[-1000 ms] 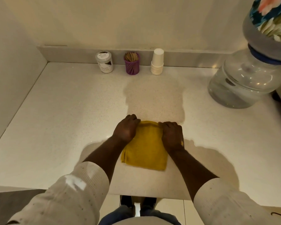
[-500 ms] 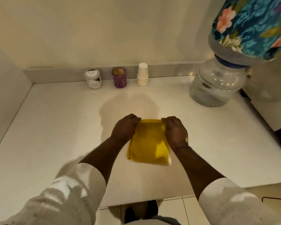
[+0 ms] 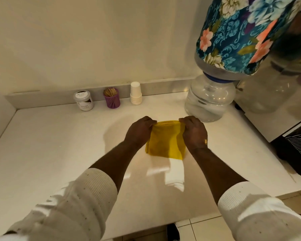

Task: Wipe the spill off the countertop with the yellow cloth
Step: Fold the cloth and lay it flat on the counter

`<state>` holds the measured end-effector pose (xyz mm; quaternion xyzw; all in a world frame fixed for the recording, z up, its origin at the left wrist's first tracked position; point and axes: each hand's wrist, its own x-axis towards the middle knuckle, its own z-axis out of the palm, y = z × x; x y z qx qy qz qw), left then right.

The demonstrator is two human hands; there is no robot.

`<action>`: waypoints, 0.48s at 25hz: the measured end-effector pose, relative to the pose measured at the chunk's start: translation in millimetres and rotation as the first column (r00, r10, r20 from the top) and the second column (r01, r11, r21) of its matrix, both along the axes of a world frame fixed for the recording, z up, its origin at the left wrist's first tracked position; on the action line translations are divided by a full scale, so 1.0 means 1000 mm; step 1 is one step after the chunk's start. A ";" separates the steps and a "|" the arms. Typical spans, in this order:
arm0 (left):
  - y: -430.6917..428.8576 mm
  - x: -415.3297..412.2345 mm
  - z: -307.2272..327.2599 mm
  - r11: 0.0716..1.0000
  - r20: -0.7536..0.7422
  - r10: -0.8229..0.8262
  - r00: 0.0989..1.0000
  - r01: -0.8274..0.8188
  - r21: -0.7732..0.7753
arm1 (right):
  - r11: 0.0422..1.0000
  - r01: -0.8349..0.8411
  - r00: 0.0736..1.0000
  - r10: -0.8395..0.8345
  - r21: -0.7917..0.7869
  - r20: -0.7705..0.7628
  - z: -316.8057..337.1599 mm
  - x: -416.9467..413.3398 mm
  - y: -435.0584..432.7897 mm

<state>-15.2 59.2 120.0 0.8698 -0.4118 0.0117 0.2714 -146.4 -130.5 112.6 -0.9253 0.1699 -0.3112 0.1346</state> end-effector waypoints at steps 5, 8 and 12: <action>-0.036 0.006 -0.021 0.995 -0.026 0.086 0.996 -0.085 0.050 | 0.997 -0.047 0.999 0.048 0.067 -0.019 -0.019 0.022 -0.040; -0.053 0.014 -0.033 0.984 -0.061 0.172 0.983 -0.168 0.064 | 0.992 -0.099 0.995 0.101 0.077 -0.013 -0.033 0.043 -0.061; -0.065 0.026 -0.053 0.965 -0.107 0.251 0.962 -0.240 0.108 | 0.974 -0.175 0.978 0.189 0.142 -0.086 -0.052 0.071 -0.075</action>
